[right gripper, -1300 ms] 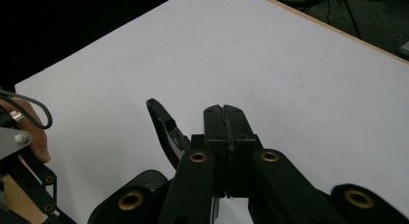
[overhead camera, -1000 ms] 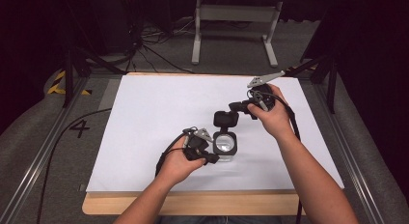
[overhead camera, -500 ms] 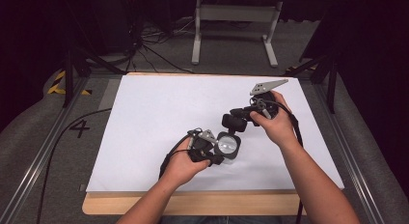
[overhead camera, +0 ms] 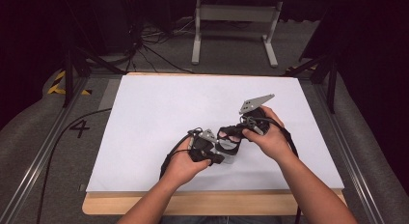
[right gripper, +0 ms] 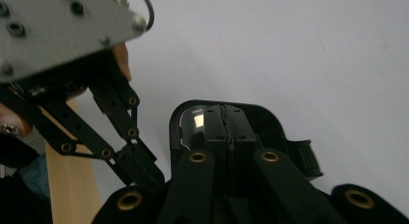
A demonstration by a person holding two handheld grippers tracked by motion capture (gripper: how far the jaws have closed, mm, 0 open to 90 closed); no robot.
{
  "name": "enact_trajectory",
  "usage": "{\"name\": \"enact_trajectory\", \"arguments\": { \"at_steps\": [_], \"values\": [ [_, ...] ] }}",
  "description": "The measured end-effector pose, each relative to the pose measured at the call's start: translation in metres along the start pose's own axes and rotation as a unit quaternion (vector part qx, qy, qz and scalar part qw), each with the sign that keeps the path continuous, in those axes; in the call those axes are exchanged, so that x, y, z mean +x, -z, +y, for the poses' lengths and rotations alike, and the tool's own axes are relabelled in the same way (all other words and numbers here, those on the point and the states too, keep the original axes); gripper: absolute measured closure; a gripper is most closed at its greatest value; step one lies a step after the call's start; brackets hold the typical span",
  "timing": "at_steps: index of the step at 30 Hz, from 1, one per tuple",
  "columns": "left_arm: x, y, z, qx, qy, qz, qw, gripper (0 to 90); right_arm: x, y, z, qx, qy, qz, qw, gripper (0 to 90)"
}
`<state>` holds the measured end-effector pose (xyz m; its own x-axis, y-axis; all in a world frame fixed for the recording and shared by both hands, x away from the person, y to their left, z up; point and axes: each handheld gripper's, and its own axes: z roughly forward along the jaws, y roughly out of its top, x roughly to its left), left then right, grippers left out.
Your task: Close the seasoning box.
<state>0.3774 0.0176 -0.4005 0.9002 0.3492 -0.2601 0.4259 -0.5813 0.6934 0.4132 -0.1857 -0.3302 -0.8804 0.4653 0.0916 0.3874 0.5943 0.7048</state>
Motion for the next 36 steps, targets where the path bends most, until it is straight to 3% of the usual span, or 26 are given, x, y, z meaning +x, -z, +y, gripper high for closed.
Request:
{"name": "enact_trajectory", "arguments": {
  "at_steps": [6, 11, 16, 21, 27, 31, 33, 36],
  "values": [
    [0.004, 0.006, -0.002, -0.001, 0.004, 0.006, 1.0000, 89.5, 0.004, -0.015, -0.011, 0.033, 0.006, -0.004, 0.9994, 90.0],
    [0.009, 0.015, -0.004, -0.010, 0.014, 0.017, 0.9997, 89.7, 0.006, -0.013, -0.015, 0.022, 0.004, -0.004, 0.9997, 90.0],
    [0.020, 0.024, -0.007, -0.024, 0.028, 0.040, 0.9986, 89.7, 0.005, 0.000, -0.020, -0.005, -0.004, -0.010, 0.9999, 90.0],
    [0.030, 0.014, -0.010, -0.032, 0.031, 0.060, 0.9972, 89.0, 0.000, 0.026, -0.037, -0.035, -0.023, -0.033, 0.9985, 90.0],
    [0.031, 0.007, -0.012, -0.022, 0.022, 0.061, 0.9977, 89.7, -0.012, 0.049, -0.059, -0.065, -0.060, -0.046, 0.9950, 90.0],
    [0.023, 0.006, -0.012, -0.014, 0.010, 0.042, 0.9990, 89.8, -0.027, 0.062, -0.077, -0.064, -0.090, -0.068, 0.9916, 90.0],
    [0.019, 0.005, -0.012, -0.011, 0.005, 0.036, 0.9993, 89.8, -0.029, 0.063, -0.079, -0.063, -0.094, -0.071, 0.9911, 90.0],
    [0.015, 0.005, -0.012, 0.004, -0.001, 0.041, 0.9991, 86.4, -0.037, 0.069, -0.089, -0.061, -0.105, -0.088, 0.9887, 90.0]
  ]
}}
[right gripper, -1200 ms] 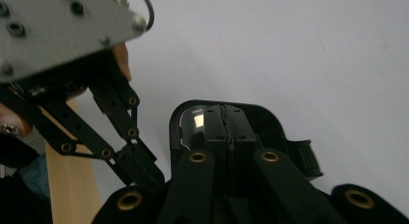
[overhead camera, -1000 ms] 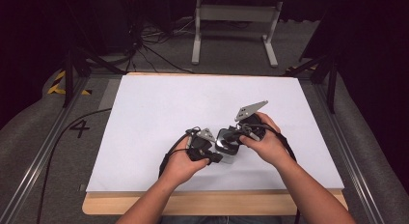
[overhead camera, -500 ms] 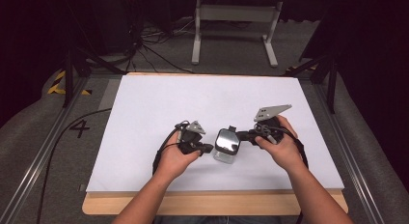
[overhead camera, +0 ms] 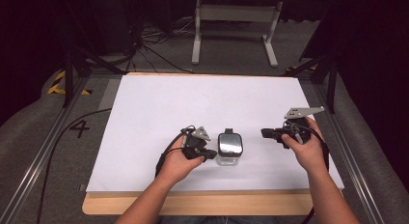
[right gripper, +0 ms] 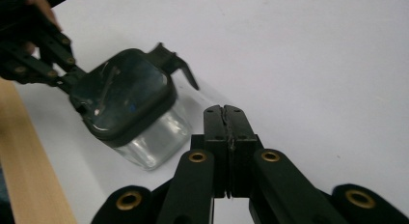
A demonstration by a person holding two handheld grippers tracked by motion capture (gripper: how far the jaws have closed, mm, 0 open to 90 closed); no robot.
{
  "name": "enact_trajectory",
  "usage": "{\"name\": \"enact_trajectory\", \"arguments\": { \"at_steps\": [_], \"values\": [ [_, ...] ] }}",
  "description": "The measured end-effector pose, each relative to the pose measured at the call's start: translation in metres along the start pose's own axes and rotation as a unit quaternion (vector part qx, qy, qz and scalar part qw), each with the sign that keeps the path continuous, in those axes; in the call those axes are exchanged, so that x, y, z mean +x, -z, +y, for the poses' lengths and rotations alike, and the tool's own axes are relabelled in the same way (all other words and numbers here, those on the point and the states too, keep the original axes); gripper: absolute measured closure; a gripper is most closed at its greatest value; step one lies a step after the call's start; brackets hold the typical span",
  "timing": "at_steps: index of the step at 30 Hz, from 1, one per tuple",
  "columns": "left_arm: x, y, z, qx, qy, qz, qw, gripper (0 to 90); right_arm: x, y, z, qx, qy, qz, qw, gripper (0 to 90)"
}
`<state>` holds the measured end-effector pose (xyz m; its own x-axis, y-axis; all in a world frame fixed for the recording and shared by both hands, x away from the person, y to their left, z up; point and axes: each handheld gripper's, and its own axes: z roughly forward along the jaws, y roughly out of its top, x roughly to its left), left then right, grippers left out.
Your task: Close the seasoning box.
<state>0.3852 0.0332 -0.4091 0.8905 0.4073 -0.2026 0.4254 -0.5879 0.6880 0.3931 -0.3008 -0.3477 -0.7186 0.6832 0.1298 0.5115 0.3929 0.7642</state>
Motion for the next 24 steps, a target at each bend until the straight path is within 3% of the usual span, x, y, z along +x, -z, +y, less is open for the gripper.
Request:
{"name": "enact_trajectory", "arguments": {
  "at_steps": [2, 3, 7, 8, 9, 10, 12, 16, 17, 20, 24],
  "values": [
    [0.002, 0.005, -0.001, 0.004, 0.007, 0.008, 0.9999, 84.3, -0.007, 0.001, -0.005, 0.003, -0.006, -0.011, 0.9999, 89.9],
    [0.006, 0.010, -0.003, 0.001, 0.017, 0.015, 0.9997, 81.4, -0.014, 0.000, -0.011, 0.010, -0.010, -0.031, 0.9994, 88.8],
    [0.026, 0.030, -0.012, -0.003, 0.045, 0.056, 0.9974, 79.0, -0.025, -0.005, -0.021, 0.017, -0.024, -0.049, 0.9984, 84.3],
    [0.031, 0.035, -0.015, -0.007, 0.054, 0.063, 0.9966, 77.3, -0.035, -0.009, -0.029, 0.024, -0.034, -0.064, 0.9971, 81.2],
    [0.044, 0.045, -0.022, -0.022, 0.077, 0.074, 0.9940, 76.7, -0.038, -0.011, -0.031, 0.024, -0.039, -0.069, 0.9966, 79.9],
    [0.044, 0.045, -0.022, -0.022, 0.077, 0.074, 0.9940, 75.4, -0.038, -0.011, -0.031, 0.024, -0.039, -0.069, 0.9966, 79.9],
    [0.054, 0.052, -0.027, -0.027, 0.085, 0.092, 0.9918, 74.1, -0.049, -0.015, -0.040, 0.027, -0.045, -0.080, 0.9954, 75.5],
    [0.079, 0.065, -0.046, -0.044, 0.114, 0.124, 0.9848, 69.6, -0.065, -0.020, -0.053, 0.027, -0.043, -0.108, 0.9928, 64.0],
    [0.079, 0.065, -0.046, -0.044, 0.114, 0.124, 0.9848, 68.1, -0.065, -0.020, -0.053, 0.027, -0.043, -0.108, 0.9928, 64.0],
    [0.096, 0.072, -0.061, -0.072, 0.131, 0.140, 0.9788, 63.8, -0.078, -0.022, -0.064, 0.032, -0.051, -0.127, 0.9900, 54.9],
    [0.110, 0.074, -0.075, -0.080, 0.126, 0.156, 0.9763, 59.5, -0.087, -0.022, -0.072, 0.031, -0.057, -0.146, 0.9872, 49.9]
  ]
}}
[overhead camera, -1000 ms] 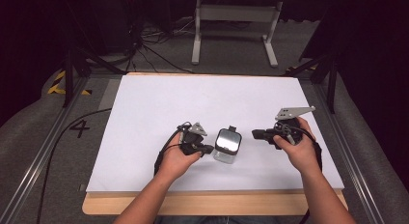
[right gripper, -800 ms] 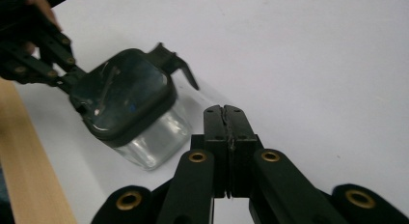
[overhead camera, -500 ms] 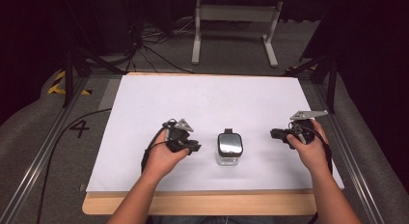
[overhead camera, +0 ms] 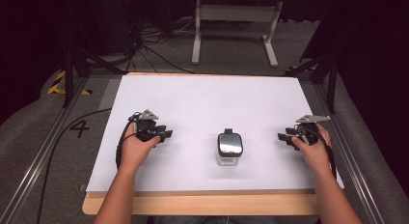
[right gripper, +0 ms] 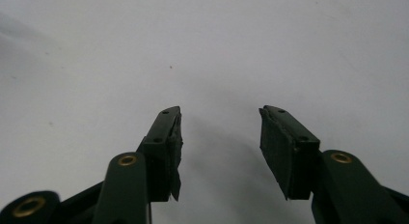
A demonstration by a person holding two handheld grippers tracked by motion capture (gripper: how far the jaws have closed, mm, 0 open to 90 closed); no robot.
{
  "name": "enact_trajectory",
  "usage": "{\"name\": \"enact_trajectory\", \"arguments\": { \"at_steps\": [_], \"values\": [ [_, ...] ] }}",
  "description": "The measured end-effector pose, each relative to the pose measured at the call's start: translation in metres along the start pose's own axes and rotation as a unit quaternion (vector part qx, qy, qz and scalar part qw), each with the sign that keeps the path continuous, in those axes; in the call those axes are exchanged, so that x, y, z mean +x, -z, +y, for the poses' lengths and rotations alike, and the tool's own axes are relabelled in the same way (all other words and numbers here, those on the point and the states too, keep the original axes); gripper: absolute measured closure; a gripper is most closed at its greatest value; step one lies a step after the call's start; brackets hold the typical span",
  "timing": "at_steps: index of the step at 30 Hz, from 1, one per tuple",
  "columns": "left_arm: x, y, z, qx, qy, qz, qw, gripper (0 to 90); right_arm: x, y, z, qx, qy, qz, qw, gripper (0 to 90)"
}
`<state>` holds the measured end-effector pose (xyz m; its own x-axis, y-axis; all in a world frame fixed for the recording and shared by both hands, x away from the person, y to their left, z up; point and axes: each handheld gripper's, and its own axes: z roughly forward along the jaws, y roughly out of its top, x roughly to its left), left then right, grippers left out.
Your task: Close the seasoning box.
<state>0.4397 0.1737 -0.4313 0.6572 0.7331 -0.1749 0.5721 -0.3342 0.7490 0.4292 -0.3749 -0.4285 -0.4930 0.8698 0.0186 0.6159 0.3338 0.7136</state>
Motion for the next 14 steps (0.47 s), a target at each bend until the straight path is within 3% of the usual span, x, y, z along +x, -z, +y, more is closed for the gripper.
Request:
{"name": "enact_trajectory", "arguments": {
  "at_steps": [6, 14],
  "values": [
    [0.0104, -0.0014, -0.0075, -0.003, 0.008, 0.016, 0.9998, 50.5, -0.0049, -0.0013, -0.0032, -0.001, -0.009, -0.001, 1.0000, 46.3],
    [0.0051, -0.0001, -0.0040, -0.016, 0.010, 0.025, 0.9995, 42.2, 0.0004, -0.0016, 0.0001, -0.010, -0.005, -0.001, 0.9999, 43.0]
  ]
}}
